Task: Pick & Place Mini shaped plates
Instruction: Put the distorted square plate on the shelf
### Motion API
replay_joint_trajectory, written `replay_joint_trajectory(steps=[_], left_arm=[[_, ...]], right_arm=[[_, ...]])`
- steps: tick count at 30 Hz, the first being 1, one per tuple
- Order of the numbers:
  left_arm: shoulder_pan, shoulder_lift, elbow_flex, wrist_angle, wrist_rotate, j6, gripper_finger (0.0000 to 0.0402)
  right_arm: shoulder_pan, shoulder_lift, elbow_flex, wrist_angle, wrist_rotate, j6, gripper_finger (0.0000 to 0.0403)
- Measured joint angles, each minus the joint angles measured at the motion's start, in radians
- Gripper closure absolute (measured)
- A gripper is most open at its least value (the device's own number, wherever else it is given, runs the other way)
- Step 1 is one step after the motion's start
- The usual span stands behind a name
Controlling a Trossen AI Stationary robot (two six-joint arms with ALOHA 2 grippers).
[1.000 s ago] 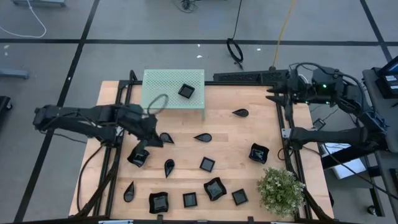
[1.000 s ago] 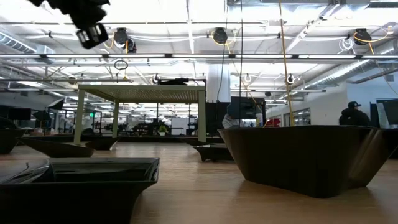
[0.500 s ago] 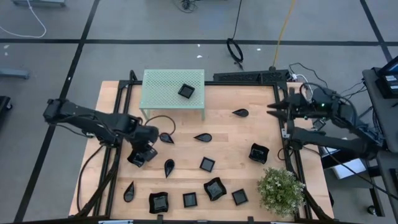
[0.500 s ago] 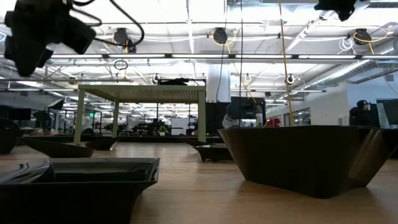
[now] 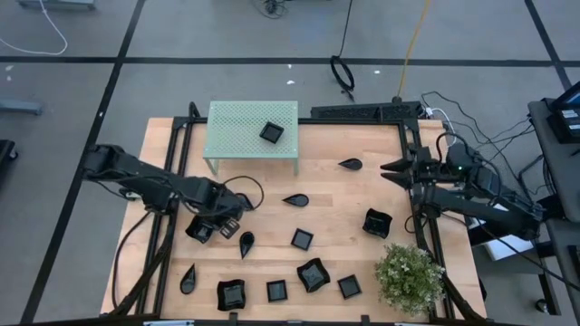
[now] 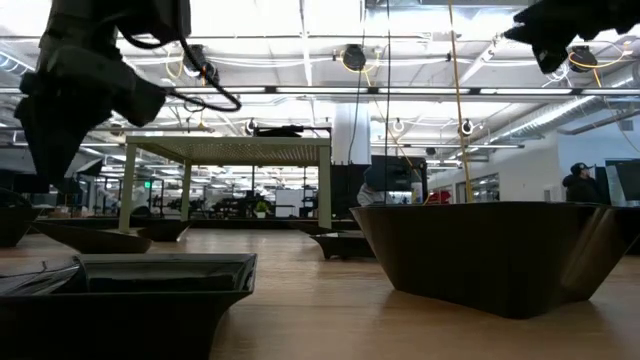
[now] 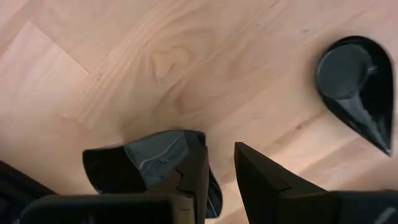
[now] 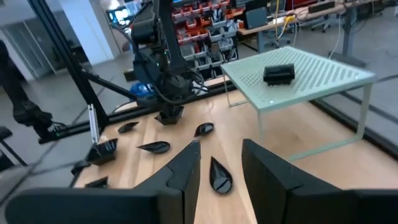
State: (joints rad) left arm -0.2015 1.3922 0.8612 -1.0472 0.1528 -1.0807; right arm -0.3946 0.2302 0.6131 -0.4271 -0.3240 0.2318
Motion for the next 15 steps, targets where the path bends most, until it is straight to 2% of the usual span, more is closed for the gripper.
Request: replay_joint_trajectory(steps=[4,9,15], left_arm=[[-0.004,0.043,0.000,-0.026,0.004,0.019,0.0303],[-0.004,0.073,-0.001,-0.108,0.004,0.026,0.0251],[-0.004,0.074,-0.001,-0.091,0.012,0.029,0.0199]], right_arm=[[0.000,-0.036,-0.061,0.046,-0.022,0.062,0.0298],[0.000,-0.057,-0.108,0.089,-0.022,0.108,0.0298],[0.000,-0.058,-0.117,0.099,-0.022,0.108,0.0298]])
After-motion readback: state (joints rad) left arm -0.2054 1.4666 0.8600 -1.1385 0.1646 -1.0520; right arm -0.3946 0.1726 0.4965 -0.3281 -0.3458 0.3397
